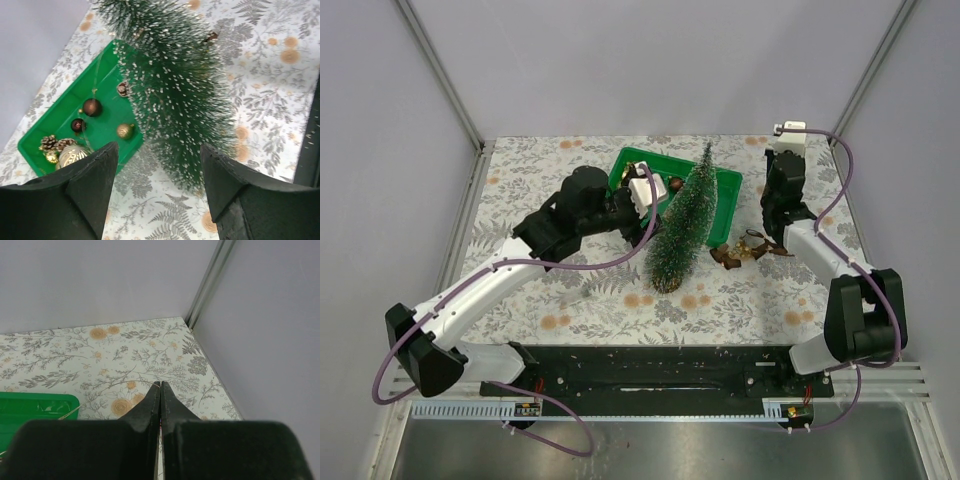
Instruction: Decorate the small christmas tree
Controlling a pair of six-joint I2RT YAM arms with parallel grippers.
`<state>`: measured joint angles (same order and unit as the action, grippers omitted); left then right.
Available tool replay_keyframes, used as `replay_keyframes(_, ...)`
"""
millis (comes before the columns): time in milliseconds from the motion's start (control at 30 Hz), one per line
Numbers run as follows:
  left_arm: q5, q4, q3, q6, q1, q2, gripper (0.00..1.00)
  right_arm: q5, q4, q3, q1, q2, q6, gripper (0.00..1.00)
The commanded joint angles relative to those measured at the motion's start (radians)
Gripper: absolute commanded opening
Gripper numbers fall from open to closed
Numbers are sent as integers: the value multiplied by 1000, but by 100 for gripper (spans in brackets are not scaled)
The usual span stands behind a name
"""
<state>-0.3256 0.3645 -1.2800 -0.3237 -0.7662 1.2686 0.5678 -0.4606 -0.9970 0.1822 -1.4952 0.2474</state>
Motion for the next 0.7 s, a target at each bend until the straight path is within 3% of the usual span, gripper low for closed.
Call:
replay_keyframes(0,88,-121,-16,-66,-1,24,71,49,-98,41,-3,87,-3,0)
replay_keyframes(200,100,-165,-9,-104,-2,55,65,76,-125,113,-3,153,1,0)
replay_keyframes(433,122,-188,5,-115,-1,64,23,84,-124,162,-3,243,-13,0)
replay_keyframes(667,192,-228,44,-104,-2,43,11,173,-118,199,-4,322,7,0)
